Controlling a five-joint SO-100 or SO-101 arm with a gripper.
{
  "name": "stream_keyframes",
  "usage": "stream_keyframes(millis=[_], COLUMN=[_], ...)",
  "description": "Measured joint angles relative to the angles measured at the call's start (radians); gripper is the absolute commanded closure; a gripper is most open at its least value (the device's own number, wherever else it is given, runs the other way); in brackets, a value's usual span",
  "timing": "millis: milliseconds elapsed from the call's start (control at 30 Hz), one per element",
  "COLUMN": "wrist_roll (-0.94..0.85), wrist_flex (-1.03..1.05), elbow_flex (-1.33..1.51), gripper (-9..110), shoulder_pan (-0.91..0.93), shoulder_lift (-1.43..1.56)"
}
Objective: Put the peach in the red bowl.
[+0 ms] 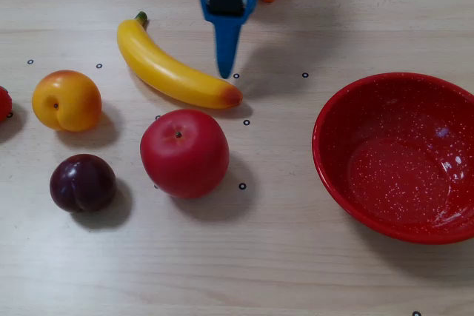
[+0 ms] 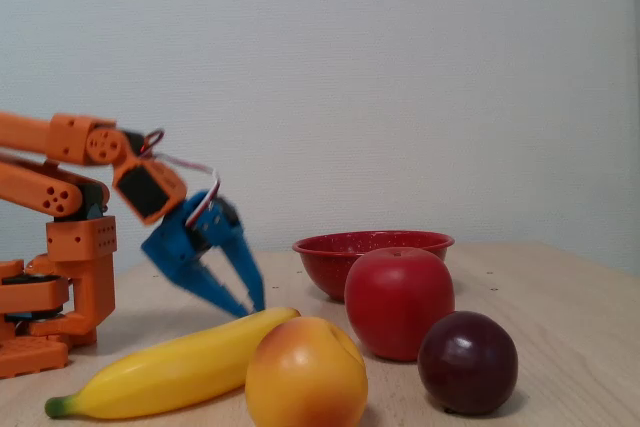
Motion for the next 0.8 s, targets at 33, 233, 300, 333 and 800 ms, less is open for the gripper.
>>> stream_keyframes(millis=[33,233,300,333,800], wrist_roll=[0.002,0.009,0.037,0.049,0.178], wrist_flex=[0.002,0.249,0.296,0.336,0.799], elbow_flex=[-0.055,-0.508,-0.638,-0.719,-1.6], gripper=[101,101,101,101,92], shoulder_pan=[-0.015,-0.104,-0.137,-0.156,-0.514], shoulder_lift=[-0.049,-0.428,-0.525,-0.578,-1.218])
